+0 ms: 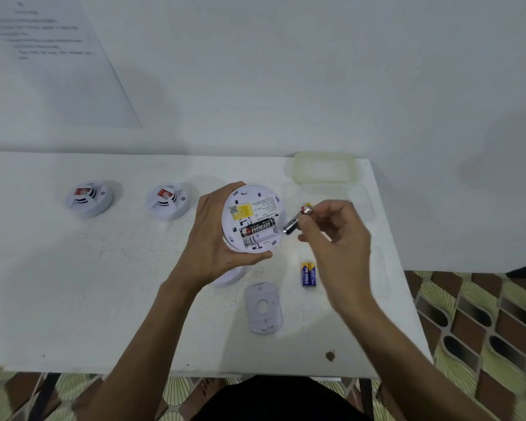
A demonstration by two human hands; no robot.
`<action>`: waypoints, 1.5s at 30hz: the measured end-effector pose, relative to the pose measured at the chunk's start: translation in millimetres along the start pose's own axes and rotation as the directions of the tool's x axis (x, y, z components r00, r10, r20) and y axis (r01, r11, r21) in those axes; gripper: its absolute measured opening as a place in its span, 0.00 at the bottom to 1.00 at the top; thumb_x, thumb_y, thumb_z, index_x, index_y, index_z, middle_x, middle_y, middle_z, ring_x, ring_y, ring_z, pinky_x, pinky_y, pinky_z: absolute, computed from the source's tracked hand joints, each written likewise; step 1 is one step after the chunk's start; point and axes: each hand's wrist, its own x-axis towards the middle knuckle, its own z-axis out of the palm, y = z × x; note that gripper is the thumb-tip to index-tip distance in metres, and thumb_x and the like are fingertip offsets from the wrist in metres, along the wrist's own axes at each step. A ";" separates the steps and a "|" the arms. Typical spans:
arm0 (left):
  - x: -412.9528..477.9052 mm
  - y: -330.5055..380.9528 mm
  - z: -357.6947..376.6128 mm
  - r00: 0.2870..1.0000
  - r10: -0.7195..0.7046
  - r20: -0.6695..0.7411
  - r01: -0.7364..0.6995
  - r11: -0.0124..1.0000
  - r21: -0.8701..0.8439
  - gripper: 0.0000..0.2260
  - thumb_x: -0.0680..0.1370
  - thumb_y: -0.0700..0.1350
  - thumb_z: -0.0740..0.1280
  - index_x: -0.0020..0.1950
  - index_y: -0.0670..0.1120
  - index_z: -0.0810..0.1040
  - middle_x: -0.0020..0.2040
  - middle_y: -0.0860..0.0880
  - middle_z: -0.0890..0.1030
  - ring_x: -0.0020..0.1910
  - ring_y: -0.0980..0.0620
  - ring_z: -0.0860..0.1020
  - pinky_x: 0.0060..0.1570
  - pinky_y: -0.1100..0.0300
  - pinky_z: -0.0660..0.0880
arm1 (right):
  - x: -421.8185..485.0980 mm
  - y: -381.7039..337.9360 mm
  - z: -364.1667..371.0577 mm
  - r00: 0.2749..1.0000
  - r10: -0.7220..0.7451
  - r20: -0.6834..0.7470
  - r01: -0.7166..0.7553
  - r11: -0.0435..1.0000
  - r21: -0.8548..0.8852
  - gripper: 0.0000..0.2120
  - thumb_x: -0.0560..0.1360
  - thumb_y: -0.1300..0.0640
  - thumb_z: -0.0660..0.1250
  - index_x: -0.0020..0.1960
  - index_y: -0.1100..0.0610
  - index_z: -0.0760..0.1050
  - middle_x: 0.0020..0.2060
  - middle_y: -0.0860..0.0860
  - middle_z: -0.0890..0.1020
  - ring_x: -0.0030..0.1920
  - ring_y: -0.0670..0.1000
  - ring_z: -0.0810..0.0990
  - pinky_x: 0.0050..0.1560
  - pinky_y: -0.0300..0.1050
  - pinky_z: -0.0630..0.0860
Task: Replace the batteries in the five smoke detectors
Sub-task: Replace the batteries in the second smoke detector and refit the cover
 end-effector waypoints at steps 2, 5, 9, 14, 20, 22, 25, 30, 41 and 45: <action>1.4 6.4 -1.0 1.000 0.015 -0.023 -0.014 1.000 0.016 0.32 0.64 0.63 0.72 0.64 0.59 0.64 0.63 0.73 0.66 0.62 0.70 0.66 0.64 0.71 0.60 | 11.4 7.7 -19.5 0.997 0.008 0.074 0.002 0.991 -0.134 0.07 0.74 0.66 0.70 0.46 0.57 0.74 0.41 0.48 0.81 0.41 0.49 0.83 0.43 0.46 0.81; 8.9 15.3 11.9 1.000 0.022 0.004 -0.022 1.000 -0.013 0.28 0.62 0.57 0.74 0.59 0.56 0.68 0.55 0.61 0.75 0.55 0.70 0.71 0.58 0.73 0.64 | 24.7 33.5 -54.5 0.978 0.134 0.158 -0.046 0.883 -0.467 0.07 0.75 0.63 0.70 0.46 0.54 0.74 0.40 0.47 0.81 0.40 0.47 0.82 0.40 0.38 0.78; 8.8 16.9 15.1 1.000 0.000 0.004 0.000 1.000 -0.007 0.29 0.62 0.58 0.74 0.58 0.49 0.70 0.53 0.45 0.77 0.52 0.62 0.73 0.57 0.72 0.66 | 27.4 70.8 -63.3 0.915 0.340 0.218 -0.093 0.703 -0.705 0.06 0.76 0.62 0.68 0.45 0.53 0.73 0.40 0.50 0.81 0.39 0.50 0.81 0.35 0.37 0.75; 1.7 16.4 20.9 1.000 -0.022 -0.002 0.022 0.998 0.053 0.32 0.63 0.60 0.72 0.62 0.51 0.67 0.52 0.60 0.74 0.57 0.74 0.66 0.58 0.77 0.59 | 28.8 93.5 -65.5 0.858 0.441 0.262 -0.077 0.616 -0.784 0.04 0.77 0.60 0.67 0.49 0.54 0.74 0.43 0.49 0.80 0.40 0.47 0.80 0.36 0.46 0.80; -2.6 7.9 18.1 0.996 -0.090 0.013 0.089 0.995 0.033 0.34 0.64 0.69 0.69 0.66 0.60 0.65 0.62 0.66 0.69 0.62 0.68 0.67 0.64 0.68 0.61 | 33.2 86.0 -68.2 0.885 0.398 0.244 -0.057 0.610 -0.790 0.04 0.78 0.59 0.65 0.53 0.54 0.76 0.44 0.51 0.81 0.40 0.49 0.81 0.36 0.41 0.79; -4.0 6.3 15.9 0.995 -0.098 0.019 0.098 0.995 0.028 0.33 0.64 0.72 0.67 0.66 0.65 0.63 0.63 0.69 0.68 0.63 0.68 0.67 0.65 0.68 0.61 | 32.4 72.6 -63.6 0.924 0.286 0.255 0.004 0.659 -0.752 0.03 0.78 0.58 0.65 0.51 0.54 0.77 0.43 0.50 0.82 0.39 0.46 0.80 0.36 0.30 0.74; -4.8 6.9 12.3 0.994 -0.108 0.024 0.107 0.994 0.029 0.37 0.63 0.67 0.72 0.68 0.63 0.62 0.64 0.70 0.67 0.64 0.65 0.67 0.66 0.63 0.62 | 24.8 42.6 -46.3 0.934 -0.001 0.357 0.211 0.809 -0.549 0.02 0.77 0.61 0.67 0.47 0.55 0.77 0.40 0.46 0.81 0.40 0.44 0.79 0.40 0.29 0.74; -5.1 7.5 9.7 0.996 -0.067 0.060 0.064 0.997 0.039 0.37 0.65 0.64 0.72 0.70 0.57 0.62 0.66 0.72 0.64 0.65 0.69 0.64 0.66 0.71 0.59 | 20.0 16.8 -15.4 0.714 -0.381 0.587 0.666 0.627 -0.403 0.04 0.76 0.60 0.70 0.50 0.57 0.80 0.45 0.49 0.77 0.45 0.48 0.74 0.46 0.38 0.71; -8.9 5.0 0.3 0.969 -0.212 0.123 0.209 0.977 0.040 0.39 0.62 0.65 0.75 0.68 0.68 0.58 0.65 0.67 0.66 0.65 0.64 0.66 0.62 0.76 0.60 | 45.5 8.2 14.8 0.393 -0.299 0.869 0.899 0.321 -0.296 0.09 0.74 0.59 0.66 0.51 0.50 0.79 0.42 0.51 0.73 0.38 0.51 0.68 0.37 0.47 0.68; -11.5 0.2 4.8 0.962 -0.216 0.169 0.216 0.976 0.019 0.39 0.66 0.65 0.71 0.71 0.53 0.60 0.69 0.54 0.67 0.67 0.68 0.64 0.66 0.70 0.62 | 52.9 2.3 16.6 0.302 -0.222 0.927 0.942 0.220 -0.254 0.09 0.73 0.55 0.61 0.50 0.49 0.77 0.41 0.51 0.72 0.37 0.49 0.64 0.36 0.46 0.67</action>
